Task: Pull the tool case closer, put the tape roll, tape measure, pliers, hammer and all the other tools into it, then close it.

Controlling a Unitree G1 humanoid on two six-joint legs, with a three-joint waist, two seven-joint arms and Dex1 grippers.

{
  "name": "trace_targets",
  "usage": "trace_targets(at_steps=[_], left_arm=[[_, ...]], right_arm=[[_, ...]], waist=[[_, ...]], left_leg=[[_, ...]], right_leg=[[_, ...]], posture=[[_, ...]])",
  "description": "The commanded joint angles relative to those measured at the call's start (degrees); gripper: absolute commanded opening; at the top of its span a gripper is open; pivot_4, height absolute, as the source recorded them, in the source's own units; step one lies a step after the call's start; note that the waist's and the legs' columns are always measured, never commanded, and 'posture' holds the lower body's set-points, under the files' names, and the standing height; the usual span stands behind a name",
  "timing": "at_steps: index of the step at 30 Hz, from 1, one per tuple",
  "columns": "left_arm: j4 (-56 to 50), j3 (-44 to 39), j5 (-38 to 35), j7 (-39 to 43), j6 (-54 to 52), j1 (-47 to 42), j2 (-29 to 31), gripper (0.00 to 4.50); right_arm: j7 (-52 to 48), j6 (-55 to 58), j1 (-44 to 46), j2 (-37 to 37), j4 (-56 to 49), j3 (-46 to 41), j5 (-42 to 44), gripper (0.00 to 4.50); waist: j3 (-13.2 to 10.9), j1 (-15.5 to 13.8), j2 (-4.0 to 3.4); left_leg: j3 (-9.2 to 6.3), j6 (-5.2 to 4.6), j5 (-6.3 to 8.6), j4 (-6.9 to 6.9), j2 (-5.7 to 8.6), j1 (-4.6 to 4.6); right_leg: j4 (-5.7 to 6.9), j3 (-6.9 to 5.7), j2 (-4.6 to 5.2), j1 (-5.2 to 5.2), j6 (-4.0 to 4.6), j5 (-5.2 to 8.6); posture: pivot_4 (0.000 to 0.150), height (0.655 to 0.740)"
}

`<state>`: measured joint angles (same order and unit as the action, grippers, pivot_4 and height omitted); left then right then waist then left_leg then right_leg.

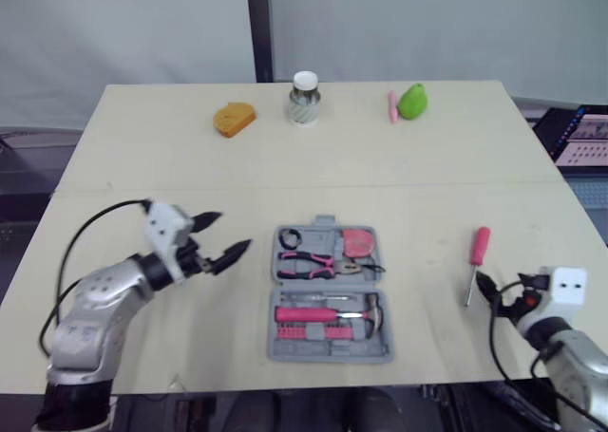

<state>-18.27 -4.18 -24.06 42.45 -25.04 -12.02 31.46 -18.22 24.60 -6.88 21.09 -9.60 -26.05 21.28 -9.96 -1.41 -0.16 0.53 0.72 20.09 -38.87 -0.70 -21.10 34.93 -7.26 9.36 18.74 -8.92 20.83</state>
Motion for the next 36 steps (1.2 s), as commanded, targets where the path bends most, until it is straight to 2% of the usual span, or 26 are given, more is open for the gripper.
trace_targets(at_steps=[1,8,13,19,22,24,36], left_arm=[[-0.2,7.1,0.7,7.0,3.6,-4.2,-0.3,4.41],[8.0,17.2,3.4,16.0,12.0,-13.2,-5.1,4.41],[12.3,18.9,5.4,15.8,15.8,-16.7,-9.4,4.41],[12.2,18.5,6.7,13.7,16.4,-16.6,-11.8,4.41],[11.2,18.6,6.8,12.8,15.9,-16.1,-12.2,4.50],[10.4,18.7,6.9,12.3,15.5,-15.8,-12.4,4.50],[9.6,19.7,7.3,11.1,14.5,-16.2,-13.9,4.50]], right_arm=[[5.4,1.8,1.8,-1.4,-4.1,1.6,-1.8,4.50],[14.2,1.7,7.3,-4.0,0.3,4.9,-8.0,4.50],[16.7,0.7,10.3,-6.0,5.0,4.9,-8.8,4.50],[17.4,-0.3,12.8,-6.7,9.7,4.2,-8.3,4.50],[17.7,-0.9,14.2,-6.7,12.2,3.4,-7.7,3.69],[17.3,-1.3,14.6,-6.6,13.1,3.5,-7.6,2.71],[18.2,-3.3,14.7,-7.1,15.5,3.3,-7.7,2.71]], waist=[[0.0,0.1,-0.07],[0.0,0.1,-0.13],[0.0,0.2,-0.14],[0.0,0.4,-0.15],[0.0,0.4,-0.15],[0.0,0.3,-0.15],[0.0,0.3,-0.15]], left_leg=[[0.02,0.00,0.00,0.01,0.01,0.00],[0.12,0.00,0.00,0.06,0.00,-0.02],[0.11,-0.01,0.00,0.06,0.00,-0.04],[0.11,-0.01,-0.01,0.08,-0.01,-0.05],[0.10,-0.02,-0.01,0.06,-0.01,-0.05],[0.10,-0.02,-0.01,0.05,0.00,-0.06],[0.08,-0.02,-0.01,0.02,0.00,-0.06]], right_leg=[[0.00,0.03,0.00,0.01,0.00,0.00],[0.06,0.08,-0.04,0.15,0.01,0.01],[0.08,0.06,-0.03,0.16,0.01,0.01],[0.08,0.06,-0.03,0.17,0.01,0.01],[0.09,0.07,-0.03,0.17,0.01,0.01],[0.10,0.07,-0.03,0.17,0.01,0.01],[0.12,0.07,-0.03,0.17,0.01,0.01]], posture=[[0.150,0.7400],[0.150,0.7400],[0.150,0.7400],[0.150,0.7400],[0.150,0.7400],[0.150,0.7400],[0.150,0.7400]])
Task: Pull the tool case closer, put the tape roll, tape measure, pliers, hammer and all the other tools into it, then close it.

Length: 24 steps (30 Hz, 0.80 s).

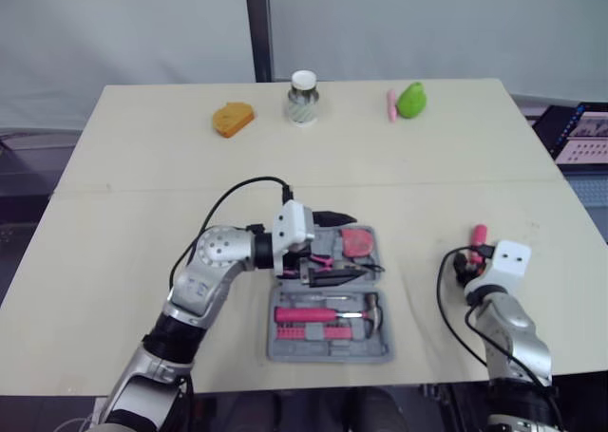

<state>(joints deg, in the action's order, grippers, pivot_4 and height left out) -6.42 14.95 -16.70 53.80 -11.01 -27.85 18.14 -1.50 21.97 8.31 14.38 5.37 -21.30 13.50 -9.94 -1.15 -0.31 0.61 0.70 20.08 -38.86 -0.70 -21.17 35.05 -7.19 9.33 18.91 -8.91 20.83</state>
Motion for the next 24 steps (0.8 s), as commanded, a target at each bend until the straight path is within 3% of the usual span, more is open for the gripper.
trace_targets(at_steps=[1,17,22,24], left_arm=[[-2.1,0.6,0.0,-0.2,0.5,-0.3,-0.6,4.50],[0.0,0.1,1.1,-0.5,1.6,-1.5,-0.9,4.50],[2.1,-0.7,1.5,-1.1,2.3,-3.0,-1.4,4.50],[3.1,-0.8,1.5,-0.9,2.8,-3.5,-1.4,4.50]], right_arm=[[1.6,-0.8,-0.4,-0.4,0.6,-1.4,0.0,2.71],[2.7,-2.5,1.1,-0.2,2.9,-2.2,0.5,2.71],[2.7,-2.9,1.2,0.3,3.2,-2.2,0.1,0.56],[2.2,-2.8,1.2,0.9,3.0,-1.6,-0.4,0.41]], waist=[[0.0,0.0,0.00],[0.0,0.0,0.00],[0.0,-0.2,0.00],[0.0,-0.1,0.00]], left_leg=[[0.00,0.00,0.00,0.00,0.00,0.00],[0.00,0.00,0.00,0.00,0.00,0.00],[-0.02,0.00,0.00,-0.01,0.00,-0.01],[-0.01,0.00,0.00,-0.03,0.01,-0.02]], right_leg=[[0.00,0.00,0.00,0.00,0.00,0.00],[-0.01,0.00,0.00,0.00,0.00,0.00],[0.00,0.00,0.00,0.00,0.00,0.00],[-0.01,0.00,0.00,-0.01,0.00,0.00]], posture=[[0.150,0.7400],[0.150,0.7400],[0.150,0.7400],[0.150,0.7400]])
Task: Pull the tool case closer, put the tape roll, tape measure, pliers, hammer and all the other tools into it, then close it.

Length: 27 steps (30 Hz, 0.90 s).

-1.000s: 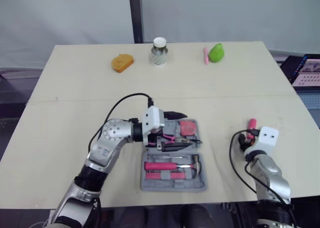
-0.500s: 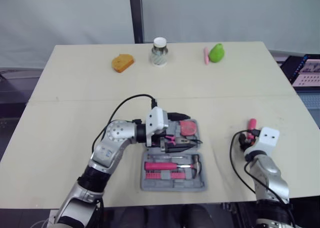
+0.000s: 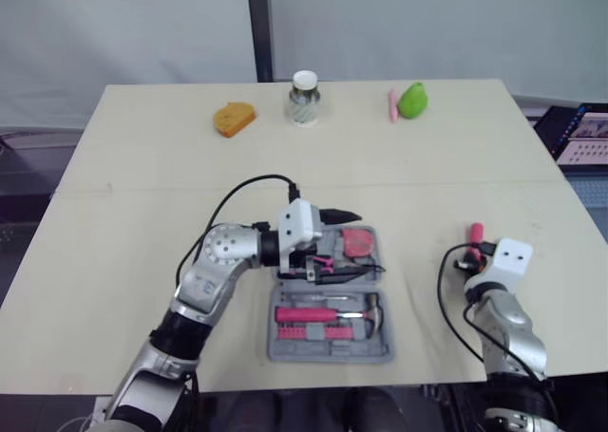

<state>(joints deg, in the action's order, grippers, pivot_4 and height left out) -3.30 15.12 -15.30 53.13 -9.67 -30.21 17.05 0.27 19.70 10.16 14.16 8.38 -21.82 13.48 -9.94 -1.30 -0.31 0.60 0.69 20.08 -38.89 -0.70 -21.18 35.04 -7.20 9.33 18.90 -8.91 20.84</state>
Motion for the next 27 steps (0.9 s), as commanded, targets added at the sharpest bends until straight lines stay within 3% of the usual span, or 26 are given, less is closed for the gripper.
trace_targets(at_steps=[1,7,14,18,21,27], left_arm=[[0.3,-1.1,0.1,-0.2,1.7,-1.3,-0.2,4.50],[0.3,-1.5,0.3,0.3,3.0,0.0,0.8,4.50],[-7.4,-7.4,-2.3,2.3,2.8,6.7,10.1,4.50],[-13.2,-14.1,-5.3,4.6,2.5,17.2,17.6,4.50],[-18.0,-20.9,-6.6,6.8,6.6,30.8,21.7,4.50],[-23.6,-31.9,-9.3,7.7,10.6,50.2,22.7,4.50]], right_arm=[[0.2,-0.6,-0.6,1.3,-0.1,-1.0,-0.5,0.41],[-4.1,0.1,0.0,5.6,-2.7,1.7,-1.4,0.41],[-28.7,9.3,-1.1,22.2,-21.3,13.4,3.3,0.41],[-42.0,16.4,0.3,32.8,-33.4,19.4,8.8,0.41],[-49.7,20.7,3.8,39.4,-41.1,25.1,11.3,0.41],[-53.6,28.9,12.8,41.6,-49.8,37.8,11.1,0.41]], waist=[[0.0,0.0,0.00],[0.0,0.2,-0.02],[-0.2,1.2,-0.30],[-0.2,1.4,-0.33],[-0.3,1.4,-0.27],[-0.5,-0.2,0.05]], left_leg=[[0.00,0.00,0.00,0.01,0.00,0.00],[0.00,0.00,0.00,0.02,0.00,-0.01],[0.03,0.00,0.00,0.20,-0.04,0.01],[-0.01,0.00,0.00,0.34,-0.07,0.04],[-0.05,-0.01,0.01,0.32,-0.06,0.01],[-0.22,-0.01,0.03,-0.05,-0.10,-0.09]], right_leg=[[0.00,0.00,0.00,0.00,0.00,0.00],[-0.01,-0.01,0.00,0.01,0.00,0.00],[-0.08,-0.01,-0.02,0.04,0.01,0.01],[-0.16,-0.04,-0.04,0.04,0.02,0.01],[-0.23,-0.04,-0.02,0.03,0.02,0.01],[-0.29,-0.16,0.01,-0.12,0.02,0.01]], posture=[[0.150,0.7400],[0.150,0.7400],[0.150,0.7400],[0.150,0.7400],[0.150,0.7400],[0.150,0.7400]])
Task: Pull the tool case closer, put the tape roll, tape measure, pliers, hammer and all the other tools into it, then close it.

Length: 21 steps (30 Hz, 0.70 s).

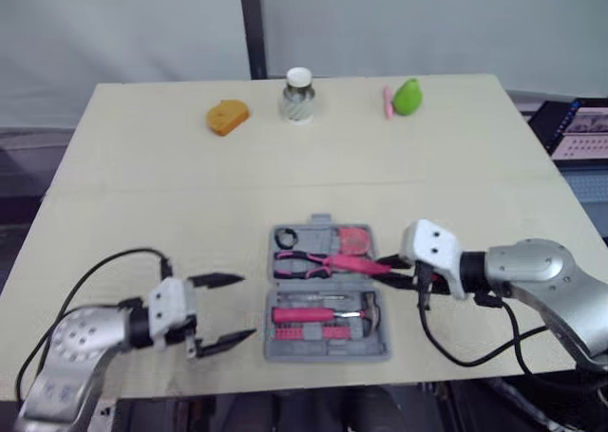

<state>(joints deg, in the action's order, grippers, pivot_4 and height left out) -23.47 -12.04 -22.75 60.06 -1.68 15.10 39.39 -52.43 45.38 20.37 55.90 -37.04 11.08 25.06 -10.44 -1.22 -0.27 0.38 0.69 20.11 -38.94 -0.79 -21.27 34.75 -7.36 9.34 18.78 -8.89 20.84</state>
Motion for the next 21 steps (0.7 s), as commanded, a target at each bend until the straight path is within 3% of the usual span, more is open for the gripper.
trace_targets(at_steps=[1,5,9,21], left_arm=[[-4.0,-5.7,-1.8,1.0,3.4,7.1,0.2,4.50],[-6.3,-8.4,-1.0,1.9,8.9,16.8,-1.9,4.50],[-7.3,-9.5,-0.2,1.5,12.3,22.5,-3.8,4.50],[-5.0,-9.9,1.3,1.6,18.6,30.1,-4.8,4.50]], right_arm=[[-0.5,4.6,3.6,-0.7,-5.3,6.9,-0.9,0.41],[3.2,9.4,8.1,-5.5,-7.0,21.3,-7.7,0.41],[6.8,14.8,10.7,-10.4,-7.5,28.0,-10.5,0.41],[10.6,21.2,11.1,-14.2,-9.4,34.9,-12.1,0.41]], waist=[[0.0,-0.4,0.02],[0.0,-0.2,0.10],[0.0,-0.2,0.10],[0.0,0.0,0.10]], left_leg=[[-0.02,-0.01,0.01,-0.03,0.03,0.00],[-0.03,-0.01,0.07,-0.04,0.05,0.00],[-0.01,0.00,0.08,-0.04,0.03,0.00],[0.02,0.00,0.13,-0.01,0.02,0.00]], right_leg=[[-0.02,0.02,0.02,-0.04,-0.01,-0.01],[-0.11,0.03,0.01,-0.08,-0.02,-0.01],[-0.08,0.03,-0.01,-0.05,-0.02,-0.01],[-0.09,0.06,-0.04,0.00,-0.01,-0.01]], posture=[[0.150,0.7400],[0.150,0.7400],[0.150,0.7400],[0.150,0.7400]])
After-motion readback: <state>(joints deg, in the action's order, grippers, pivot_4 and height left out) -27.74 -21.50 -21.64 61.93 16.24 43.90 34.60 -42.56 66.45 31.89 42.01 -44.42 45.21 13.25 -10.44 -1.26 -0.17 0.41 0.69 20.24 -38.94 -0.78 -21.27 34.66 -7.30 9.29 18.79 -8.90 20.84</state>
